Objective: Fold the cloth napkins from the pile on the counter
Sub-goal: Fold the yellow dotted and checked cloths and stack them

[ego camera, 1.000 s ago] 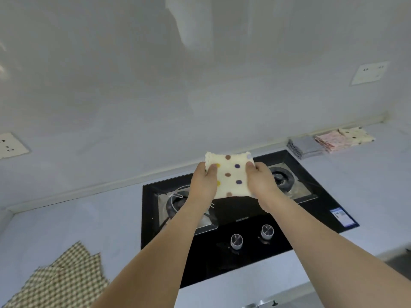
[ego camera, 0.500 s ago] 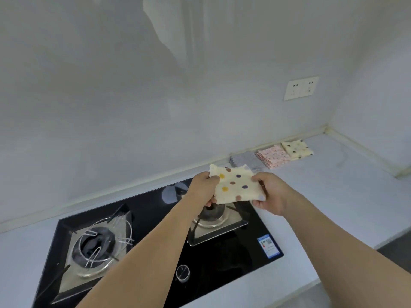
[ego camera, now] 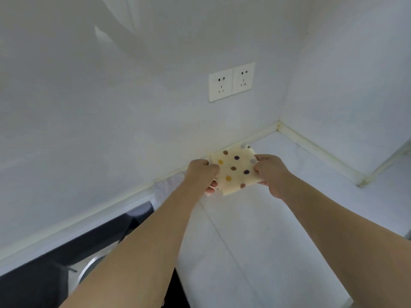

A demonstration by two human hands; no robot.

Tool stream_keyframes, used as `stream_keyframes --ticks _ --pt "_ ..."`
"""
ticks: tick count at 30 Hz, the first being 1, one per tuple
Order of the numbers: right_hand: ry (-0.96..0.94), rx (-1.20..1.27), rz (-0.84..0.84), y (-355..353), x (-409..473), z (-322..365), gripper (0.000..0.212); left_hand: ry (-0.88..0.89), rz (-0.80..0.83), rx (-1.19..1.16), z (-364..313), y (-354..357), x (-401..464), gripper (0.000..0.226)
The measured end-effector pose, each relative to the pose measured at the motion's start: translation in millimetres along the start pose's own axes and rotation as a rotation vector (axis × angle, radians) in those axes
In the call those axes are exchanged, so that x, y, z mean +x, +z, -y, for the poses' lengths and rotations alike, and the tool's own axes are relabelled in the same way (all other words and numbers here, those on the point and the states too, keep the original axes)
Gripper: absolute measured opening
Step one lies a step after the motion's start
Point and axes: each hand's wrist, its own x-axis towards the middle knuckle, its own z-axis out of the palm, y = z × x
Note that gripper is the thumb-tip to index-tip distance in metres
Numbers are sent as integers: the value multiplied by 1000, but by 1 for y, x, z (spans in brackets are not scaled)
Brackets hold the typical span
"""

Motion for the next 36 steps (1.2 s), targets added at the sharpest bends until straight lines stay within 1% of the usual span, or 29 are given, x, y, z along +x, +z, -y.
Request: stream_keyframes --ticks 2,4,6,9,11,13,14,16,17,20,22,23,27,30,32,36 --pt "-32 -56 -20 -12 49 5 35 7 -14 51 -12 30 44 6" --pt "-55 -92 -30 -20 96 6 35 12 -22 90 -20 55 83 7" --pt "-66 -138 -27 -22 132 2 33 24 -55 188 -21 74 119 10" --pt "-82 -217 -8 -20 169 -13 33 22 -115 317 -15 92 157 14" --pt "-87 -220 -2 -18 187 -22 33 -3 -129 332 -11 99 175 13" --pt "-64 -214 32 -18 201 -27 28 -13 -146 345 -11 105 187 18" --pt "-34 -209 67 -18 205 -28 32 -7 -151 366 -10 107 191 18" --pt "44 -238 152 -21 210 -29 52 13 -191 428 -9 108 194 18" --pt "62 -275 165 -23 210 -30 57 17 -215 446 -8 107 191 18" --pt "-29 -342 62 -33 203 -33 60 62 -256 489 -2 105 171 18" --pt "-142 -376 -22 -39 187 -29 57 143 -237 602 4 103 152 22" --pt "-208 -394 -36 -39 177 -27 56 188 -224 678 6 101 141 24" --pt "-440 -517 18 -24 130 -17 53 373 -198 921 10 76 106 34" --pt "-550 -626 57 -3 91 -9 51 491 -259 1063 12 47 81 36" --pt "-588 -700 94 11 64 -8 51 549 -286 1136 16 23 60 34" --pt "-622 -772 182 40 6 -14 48 654 -285 1316 37 -31 10 29"
